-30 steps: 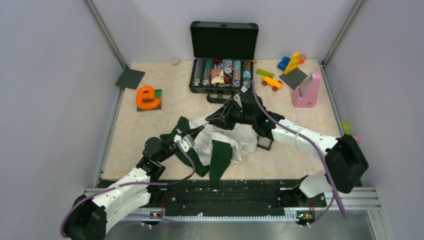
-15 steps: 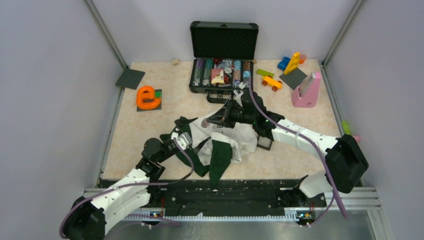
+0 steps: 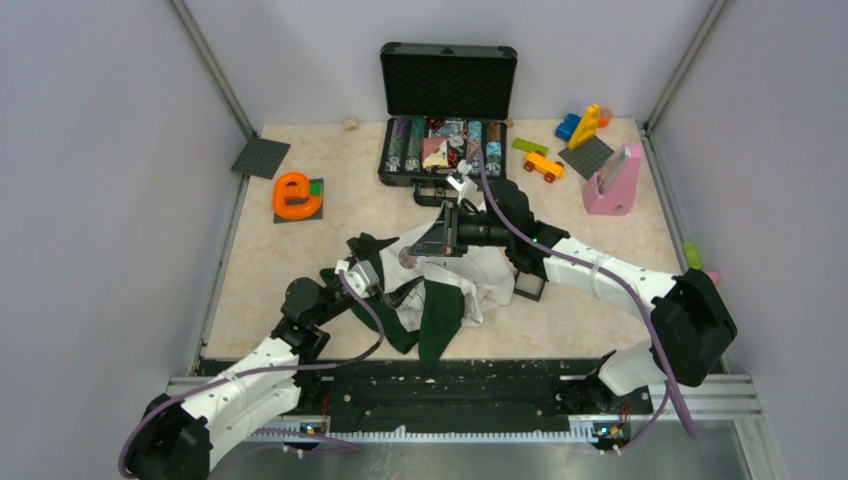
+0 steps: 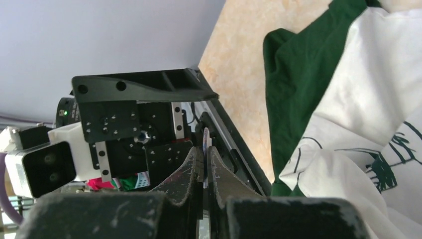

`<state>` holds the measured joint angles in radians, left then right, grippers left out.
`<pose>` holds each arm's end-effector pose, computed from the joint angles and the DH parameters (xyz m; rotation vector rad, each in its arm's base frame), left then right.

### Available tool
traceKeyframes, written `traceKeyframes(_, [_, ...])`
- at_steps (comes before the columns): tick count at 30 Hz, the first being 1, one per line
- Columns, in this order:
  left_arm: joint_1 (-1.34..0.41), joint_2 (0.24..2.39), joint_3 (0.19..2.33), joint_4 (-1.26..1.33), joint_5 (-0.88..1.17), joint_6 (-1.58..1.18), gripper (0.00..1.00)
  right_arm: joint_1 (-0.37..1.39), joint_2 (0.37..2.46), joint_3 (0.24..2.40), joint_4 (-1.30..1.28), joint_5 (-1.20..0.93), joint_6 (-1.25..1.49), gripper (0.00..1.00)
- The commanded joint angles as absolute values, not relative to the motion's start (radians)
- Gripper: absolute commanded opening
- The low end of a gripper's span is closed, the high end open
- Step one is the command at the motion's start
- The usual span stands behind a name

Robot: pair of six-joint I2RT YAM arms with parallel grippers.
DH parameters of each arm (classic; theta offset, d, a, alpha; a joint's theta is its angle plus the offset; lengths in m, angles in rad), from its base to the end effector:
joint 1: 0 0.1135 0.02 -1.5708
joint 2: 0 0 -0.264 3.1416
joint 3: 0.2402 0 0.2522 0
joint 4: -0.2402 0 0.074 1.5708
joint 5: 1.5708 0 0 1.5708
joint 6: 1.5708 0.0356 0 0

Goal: Remove the brooch from the garment
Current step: Close the brooch.

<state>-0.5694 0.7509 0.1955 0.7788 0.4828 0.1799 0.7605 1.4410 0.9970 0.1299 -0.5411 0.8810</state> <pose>0.1340 -0.1054 0.2388 0.8758 1.0969 -0.6491 0.2280 0.2423 0.2919 -0.3026 2.1692 1.5474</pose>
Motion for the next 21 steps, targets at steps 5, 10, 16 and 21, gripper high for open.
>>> traceKeyframes(5, [-0.572, 0.754, 0.219, 0.843, 0.521, 0.150, 0.88, 0.758, 1.428, 1.013, 0.222, -0.636, 0.844, 0.00])
traceKeyframes(10, [-0.572, 0.765, 0.217, 0.863, 0.531, 0.157, 0.79, 0.758, 1.429, 1.008, 0.232, -0.647, 0.859, 0.00])
traceKeyframes(16, [-0.572, 0.780, 0.222, 0.891, 0.554, 0.153, 0.82, 0.760, 1.435, 1.006, 0.235, -0.644, 0.871, 0.00])
traceKeyframes(21, [-0.572, 0.774, 0.213, 0.924, 0.557, 0.145, 0.83, 0.760, 1.441, 1.001, 0.240, -0.637, 0.888, 0.00])
